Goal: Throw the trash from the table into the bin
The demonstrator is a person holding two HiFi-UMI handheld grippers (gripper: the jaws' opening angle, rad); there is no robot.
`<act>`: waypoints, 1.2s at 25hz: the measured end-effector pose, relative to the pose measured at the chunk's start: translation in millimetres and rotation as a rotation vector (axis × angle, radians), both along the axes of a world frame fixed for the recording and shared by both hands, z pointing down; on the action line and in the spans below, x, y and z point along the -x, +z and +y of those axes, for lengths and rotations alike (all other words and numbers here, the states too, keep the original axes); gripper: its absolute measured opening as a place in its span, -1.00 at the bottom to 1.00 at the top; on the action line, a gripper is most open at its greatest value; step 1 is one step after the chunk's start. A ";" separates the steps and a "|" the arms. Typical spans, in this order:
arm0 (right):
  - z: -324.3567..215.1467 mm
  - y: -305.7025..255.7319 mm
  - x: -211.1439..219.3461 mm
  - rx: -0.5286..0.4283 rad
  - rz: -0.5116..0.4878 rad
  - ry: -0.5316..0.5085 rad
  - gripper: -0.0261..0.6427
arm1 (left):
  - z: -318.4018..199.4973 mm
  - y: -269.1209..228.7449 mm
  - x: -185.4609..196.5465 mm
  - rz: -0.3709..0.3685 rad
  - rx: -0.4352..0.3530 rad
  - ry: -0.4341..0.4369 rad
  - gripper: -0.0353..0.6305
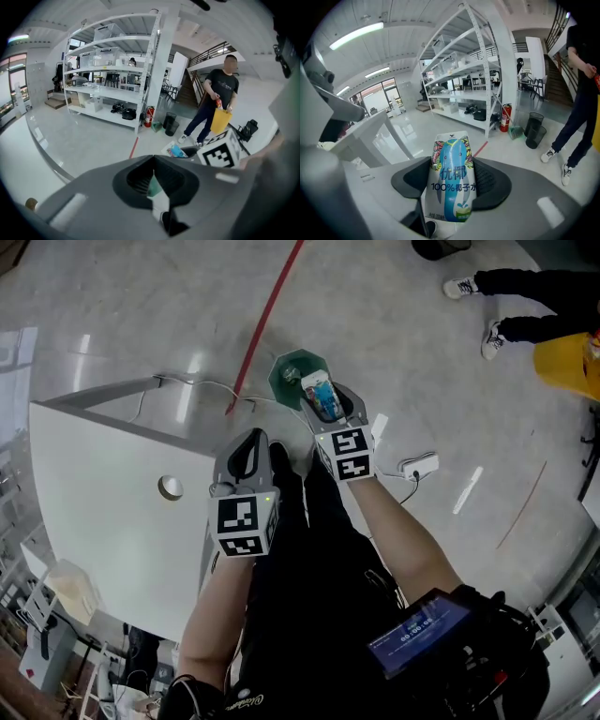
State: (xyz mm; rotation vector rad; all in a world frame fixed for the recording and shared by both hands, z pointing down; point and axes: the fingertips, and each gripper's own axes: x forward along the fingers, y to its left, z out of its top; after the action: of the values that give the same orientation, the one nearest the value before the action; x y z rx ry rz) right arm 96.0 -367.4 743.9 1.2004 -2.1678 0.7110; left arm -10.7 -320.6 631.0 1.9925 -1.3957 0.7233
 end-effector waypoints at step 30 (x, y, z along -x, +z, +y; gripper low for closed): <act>-32.9 -96.7 -20.6 -0.226 -0.024 0.088 -0.19 | -0.6 -66.1 2.6 0.055 -0.140 -0.002 -0.87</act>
State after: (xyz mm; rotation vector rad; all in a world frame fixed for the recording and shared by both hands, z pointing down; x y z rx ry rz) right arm 116.6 -400.3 647.1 1.4155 -2.2738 0.5278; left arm -13.2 -321.2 564.9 2.1017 -1.4504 0.5788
